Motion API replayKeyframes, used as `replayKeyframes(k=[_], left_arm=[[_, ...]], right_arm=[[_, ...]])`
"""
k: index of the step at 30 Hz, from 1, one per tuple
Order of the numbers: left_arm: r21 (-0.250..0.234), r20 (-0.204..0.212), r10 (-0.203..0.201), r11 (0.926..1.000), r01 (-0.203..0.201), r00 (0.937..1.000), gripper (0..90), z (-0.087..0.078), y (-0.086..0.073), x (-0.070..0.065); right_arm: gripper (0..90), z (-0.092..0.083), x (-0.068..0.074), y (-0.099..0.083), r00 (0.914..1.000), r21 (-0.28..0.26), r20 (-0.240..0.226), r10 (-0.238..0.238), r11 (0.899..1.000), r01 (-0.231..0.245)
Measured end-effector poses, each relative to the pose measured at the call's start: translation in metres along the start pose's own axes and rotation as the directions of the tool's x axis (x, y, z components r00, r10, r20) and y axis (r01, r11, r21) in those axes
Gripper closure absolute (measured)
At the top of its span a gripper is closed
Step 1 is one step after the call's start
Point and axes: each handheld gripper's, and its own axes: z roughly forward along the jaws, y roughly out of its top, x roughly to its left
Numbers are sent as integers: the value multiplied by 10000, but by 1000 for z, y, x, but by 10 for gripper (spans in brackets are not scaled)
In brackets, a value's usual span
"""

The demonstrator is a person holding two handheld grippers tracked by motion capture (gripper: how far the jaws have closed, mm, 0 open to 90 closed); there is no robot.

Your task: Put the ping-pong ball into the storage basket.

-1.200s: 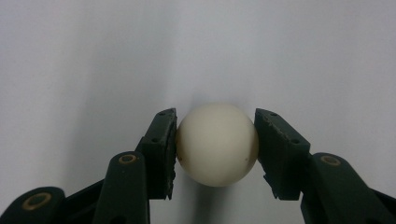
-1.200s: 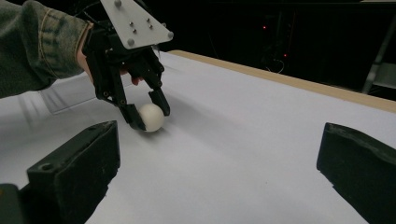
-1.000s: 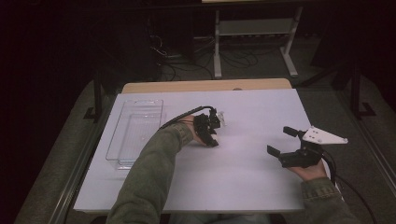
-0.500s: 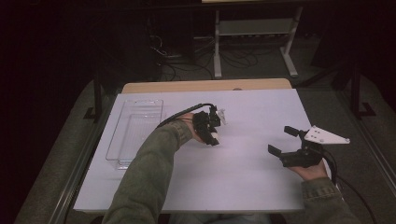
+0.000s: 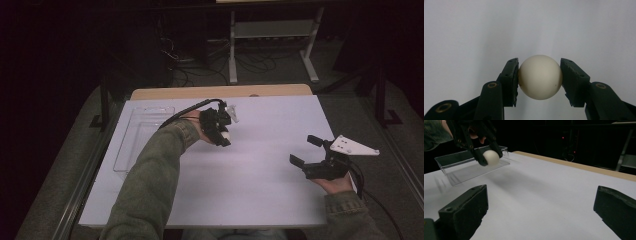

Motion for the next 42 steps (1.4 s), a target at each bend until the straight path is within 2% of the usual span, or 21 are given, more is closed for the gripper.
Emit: replayKeyframes(k=[11,25,32,34,38,42], left_arm=[[121,-88,-4,9999,5,10000,506,-19,0,1],[335,91,110,9994,-113,9999,505,-26,5,-7],[64,-128,25,10000,-24,9999,505,-39,4,-7],[38,-80,38,10000,-37,10000,505,-42,3,-8],[160,-248,98,9998,-94,9996,504,-52,4,-7],[24,-296,4,10000,-3,9996,503,-60,7,-4]], right_arm=[[0,6,1,-3,9998,376,-150,-164,9991,170],[0,9,0,-3,9997,362,-222,-126,9993,134],[0,8,0,-4,9998,397,-189,-108,9991,116],[0,7,0,-4,9998,401,-177,-131,9991,138],[0,8,-1,-5,9998,437,-174,-74,9990,82],[0,8,0,-5,9997,475,-189,-156,9987,165]])
